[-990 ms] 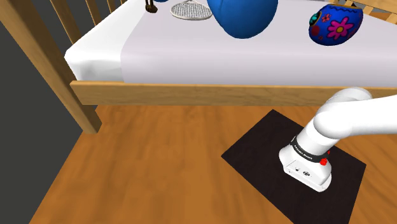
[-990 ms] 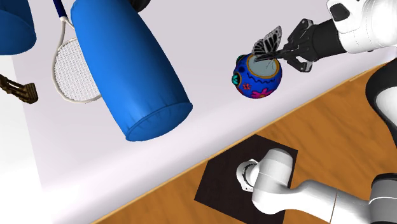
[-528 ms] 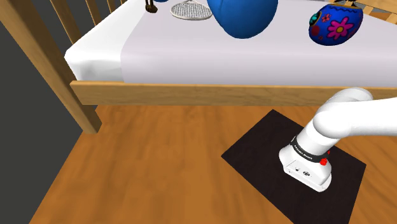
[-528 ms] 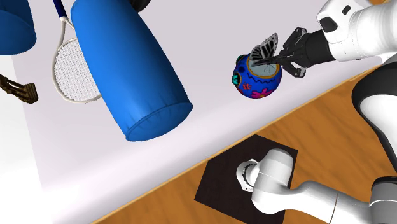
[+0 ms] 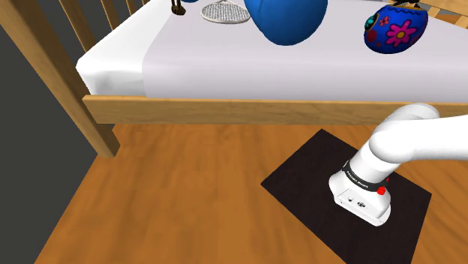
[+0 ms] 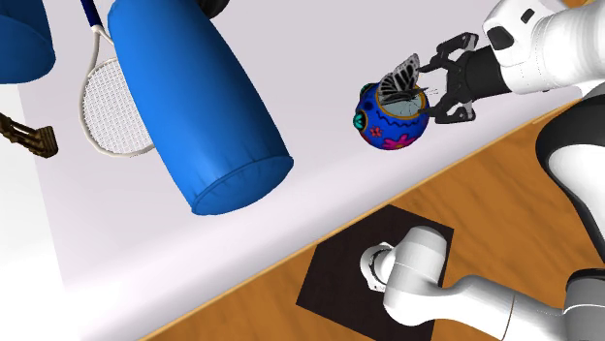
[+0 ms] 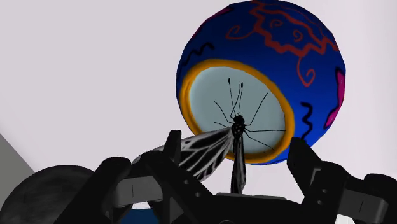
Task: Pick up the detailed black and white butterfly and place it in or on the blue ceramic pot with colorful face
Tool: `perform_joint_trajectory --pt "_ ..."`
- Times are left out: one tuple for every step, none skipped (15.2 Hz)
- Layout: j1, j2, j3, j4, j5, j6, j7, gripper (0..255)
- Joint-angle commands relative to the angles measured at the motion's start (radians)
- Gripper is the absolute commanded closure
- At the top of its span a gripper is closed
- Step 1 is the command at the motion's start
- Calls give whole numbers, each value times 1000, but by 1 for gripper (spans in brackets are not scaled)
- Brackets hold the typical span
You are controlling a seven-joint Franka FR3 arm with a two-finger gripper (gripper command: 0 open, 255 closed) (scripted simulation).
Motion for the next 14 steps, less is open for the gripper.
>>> perform_joint_trajectory --pt "0 0 0 0 0 0 0 0" --pt "0 0 0 0 0 0 0 0" --pt "0 0 0 0 0 0 0 0" --pt "1 8 9 38 7 -31 -4 0" --pt "1 17 17 77 13 -63 -9 0" --pt "2 28 25 118 20 -94 -14 0" --pt "3 37 31 152 24 -119 -18 0" --pt "3 37 31 152 24 -119 -18 0" --pt "3 37 31 152 25 -119 -18 0" --pt "3 37 31 152 25 -119 -18 0" --pt "3 37 31 152 24 -119 -18 0" --pt "3 37 31 152 24 -119 -18 0" --pt "3 37 31 152 25 -119 -18 0" --pt "3 37 31 152 25 -119 -18 0"
